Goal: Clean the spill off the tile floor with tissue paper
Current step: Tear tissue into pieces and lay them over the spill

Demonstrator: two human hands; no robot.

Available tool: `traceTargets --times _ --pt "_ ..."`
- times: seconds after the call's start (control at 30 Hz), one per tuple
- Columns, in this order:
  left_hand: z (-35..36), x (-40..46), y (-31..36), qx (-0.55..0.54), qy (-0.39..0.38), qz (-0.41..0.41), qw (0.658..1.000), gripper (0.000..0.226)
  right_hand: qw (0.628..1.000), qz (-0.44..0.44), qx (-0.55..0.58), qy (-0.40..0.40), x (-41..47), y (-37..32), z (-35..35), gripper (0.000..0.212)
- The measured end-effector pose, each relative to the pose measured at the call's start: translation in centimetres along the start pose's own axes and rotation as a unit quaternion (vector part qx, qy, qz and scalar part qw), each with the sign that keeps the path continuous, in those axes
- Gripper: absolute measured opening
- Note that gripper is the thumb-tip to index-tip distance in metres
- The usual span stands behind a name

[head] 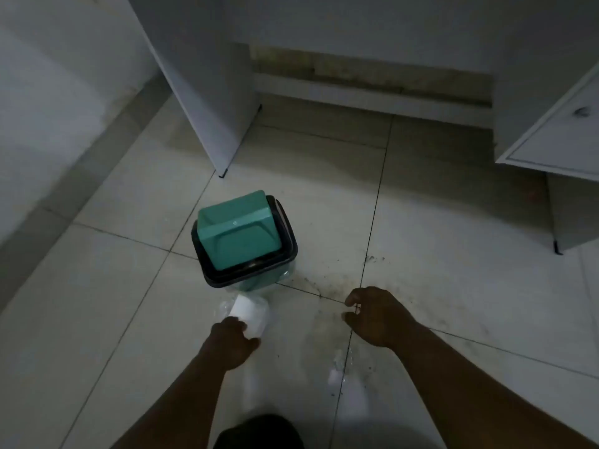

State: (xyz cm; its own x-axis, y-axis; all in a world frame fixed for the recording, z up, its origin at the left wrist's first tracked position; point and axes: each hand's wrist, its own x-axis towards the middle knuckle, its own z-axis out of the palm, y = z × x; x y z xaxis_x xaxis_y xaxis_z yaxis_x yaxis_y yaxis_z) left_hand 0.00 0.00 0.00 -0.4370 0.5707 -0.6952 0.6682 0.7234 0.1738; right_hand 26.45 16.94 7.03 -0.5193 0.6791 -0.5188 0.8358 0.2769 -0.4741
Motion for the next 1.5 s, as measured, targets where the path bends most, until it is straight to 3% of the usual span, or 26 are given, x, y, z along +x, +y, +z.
traceTargets --times 0.23,0.33,0.4,0.47,0.73,0.97,1.13,1.33,1.5 --pt "-0.1 0.7 0.8 -0.021 0.104 0.021 0.994 0.052 1.000 -0.003 -0.011 0.003 -0.2 0.2 0.8 0.033" --pt "-0.3 1.1 0.6 0.044 0.050 -0.005 0.998 0.050 1.000 -0.004 -0.004 0.005 -0.5 -0.2 1.1 0.032" --pt "0.0 1.4 0.2 0.044 -0.003 -0.026 0.999 0.056 1.000 -0.011 -0.001 0.009 -0.7 -0.5 1.5 0.032" --pt "0.5 1.6 -0.2 0.028 -0.004 -0.036 0.999 0.062 1.000 -0.015 0.005 0.017 -1.0 -1.0 2.1 0.031" --pt "0.7 0.9 -1.0 -0.002 0.176 0.063 0.982 0.027 0.999 -0.032 0.023 0.025 -1.8 -2.8 3.3 0.031" --pt "1.1 3.6 -2.2 -0.022 0.122 0.037 0.992 0.044 0.998 -0.038 0.025 0.033 -1.2 -3.4 4.3 0.030" --pt "2.5 5.0 -2.5 -0.018 0.131 -0.002 0.991 0.054 0.999 -0.034 0.018 0.029 0.1 -3.6 4.9 0.030" --pt "3.3 6.3 -2.4 -0.054 0.165 -0.025 0.984 0.034 0.998 -0.049 0.028 0.028 2.0 -4.0 5.9 0.030" --pt "3.0 7.1 -2.3 -0.074 0.180 -0.046 0.980 0.042 0.998 -0.050 0.036 0.016 3.1 -3.8 6.7 0.028"
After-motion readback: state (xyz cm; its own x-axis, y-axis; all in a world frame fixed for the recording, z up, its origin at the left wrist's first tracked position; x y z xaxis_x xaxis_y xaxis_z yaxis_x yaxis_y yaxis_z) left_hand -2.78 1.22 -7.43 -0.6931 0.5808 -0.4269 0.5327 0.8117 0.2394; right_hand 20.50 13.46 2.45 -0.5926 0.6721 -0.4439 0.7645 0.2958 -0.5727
